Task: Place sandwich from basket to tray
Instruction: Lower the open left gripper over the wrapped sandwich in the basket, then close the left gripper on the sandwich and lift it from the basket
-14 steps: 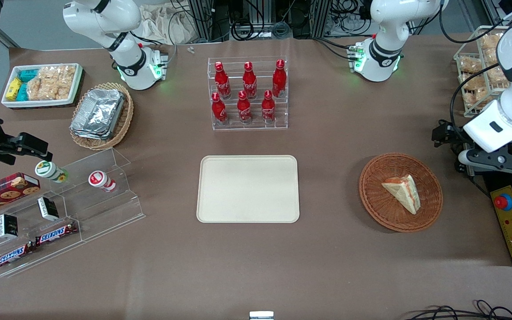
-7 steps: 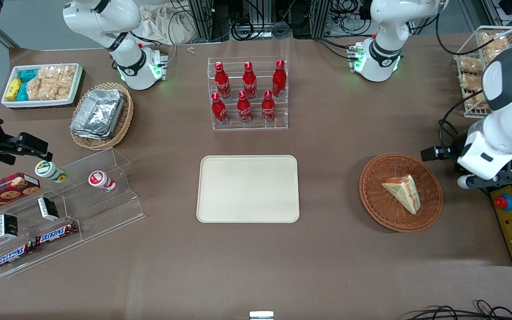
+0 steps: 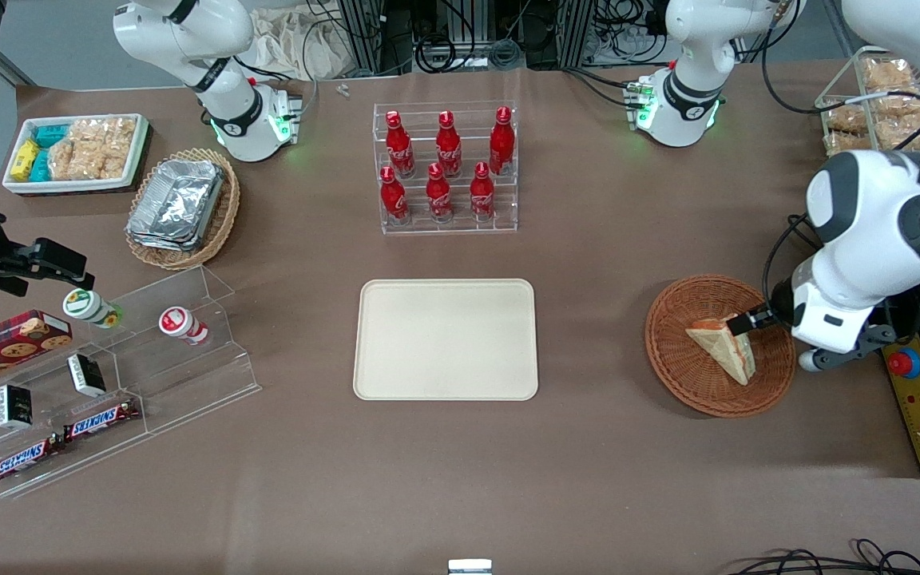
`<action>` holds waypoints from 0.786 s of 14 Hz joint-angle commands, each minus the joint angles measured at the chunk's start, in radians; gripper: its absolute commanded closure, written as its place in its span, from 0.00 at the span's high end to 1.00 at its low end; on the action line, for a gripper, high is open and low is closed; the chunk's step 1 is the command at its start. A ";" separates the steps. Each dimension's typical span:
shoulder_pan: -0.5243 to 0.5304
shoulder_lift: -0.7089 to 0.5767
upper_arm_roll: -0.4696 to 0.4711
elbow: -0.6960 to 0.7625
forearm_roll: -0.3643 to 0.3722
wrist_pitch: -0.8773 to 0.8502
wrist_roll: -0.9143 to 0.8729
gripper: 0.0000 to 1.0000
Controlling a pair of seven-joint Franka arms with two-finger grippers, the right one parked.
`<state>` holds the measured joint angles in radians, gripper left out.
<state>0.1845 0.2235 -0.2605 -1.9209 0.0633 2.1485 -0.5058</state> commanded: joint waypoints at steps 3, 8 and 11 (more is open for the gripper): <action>-0.002 0.082 -0.003 -0.013 0.153 0.063 -0.169 1.00; 0.003 0.122 -0.003 -0.070 0.164 0.179 -0.261 1.00; 0.003 0.126 -0.003 -0.078 0.164 0.186 -0.270 1.00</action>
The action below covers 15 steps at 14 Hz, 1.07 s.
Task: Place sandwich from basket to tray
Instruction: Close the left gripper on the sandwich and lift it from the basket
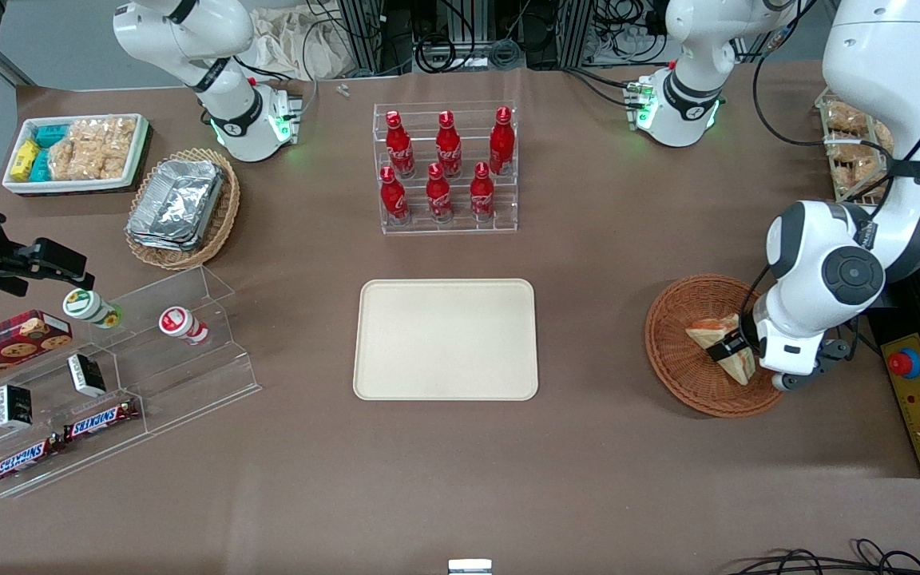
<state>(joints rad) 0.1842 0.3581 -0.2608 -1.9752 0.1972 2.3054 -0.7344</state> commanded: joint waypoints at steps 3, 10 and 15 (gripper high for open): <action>0.005 0.005 -0.002 -0.037 0.030 0.029 -0.042 1.00; 0.021 0.039 0.014 -0.090 0.030 0.118 -0.042 1.00; 0.018 0.050 0.014 -0.071 0.030 0.118 -0.083 0.00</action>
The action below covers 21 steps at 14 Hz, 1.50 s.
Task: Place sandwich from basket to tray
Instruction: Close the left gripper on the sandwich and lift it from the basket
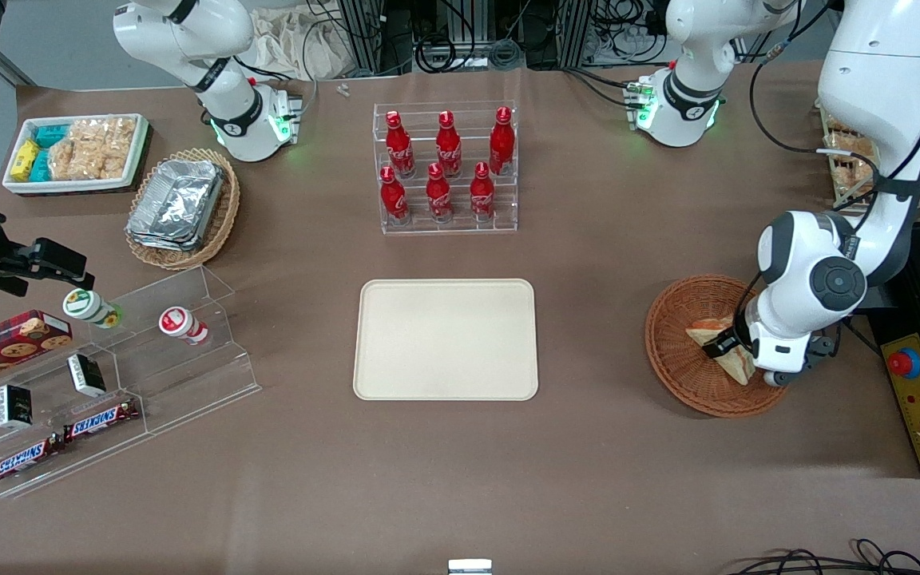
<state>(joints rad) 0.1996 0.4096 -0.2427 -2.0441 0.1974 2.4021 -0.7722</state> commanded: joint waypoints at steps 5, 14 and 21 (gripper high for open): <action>0.001 -0.009 -0.004 0.010 0.030 0.009 -0.044 0.00; -0.005 -0.129 -0.065 0.336 0.010 -0.570 0.089 0.00; -0.005 -0.134 -0.289 0.676 -0.084 -0.953 0.143 0.00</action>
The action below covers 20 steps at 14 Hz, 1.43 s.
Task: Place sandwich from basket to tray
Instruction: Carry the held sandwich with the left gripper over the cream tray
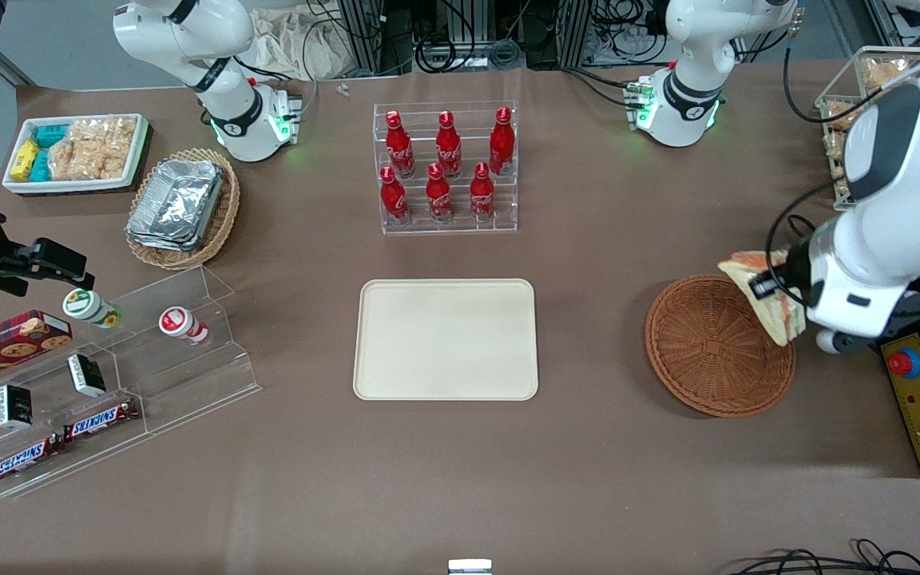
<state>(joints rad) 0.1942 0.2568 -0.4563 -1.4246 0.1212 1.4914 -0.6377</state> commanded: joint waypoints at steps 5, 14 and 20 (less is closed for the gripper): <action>-0.050 0.097 -0.251 0.046 -0.002 0.002 -0.008 0.00; -0.314 0.447 -0.236 0.016 0.214 0.423 -0.244 0.00; -0.364 0.601 -0.217 0.016 0.357 0.558 -0.260 0.00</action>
<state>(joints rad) -0.1479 0.8300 -0.6806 -1.4353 0.4413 2.0316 -0.8827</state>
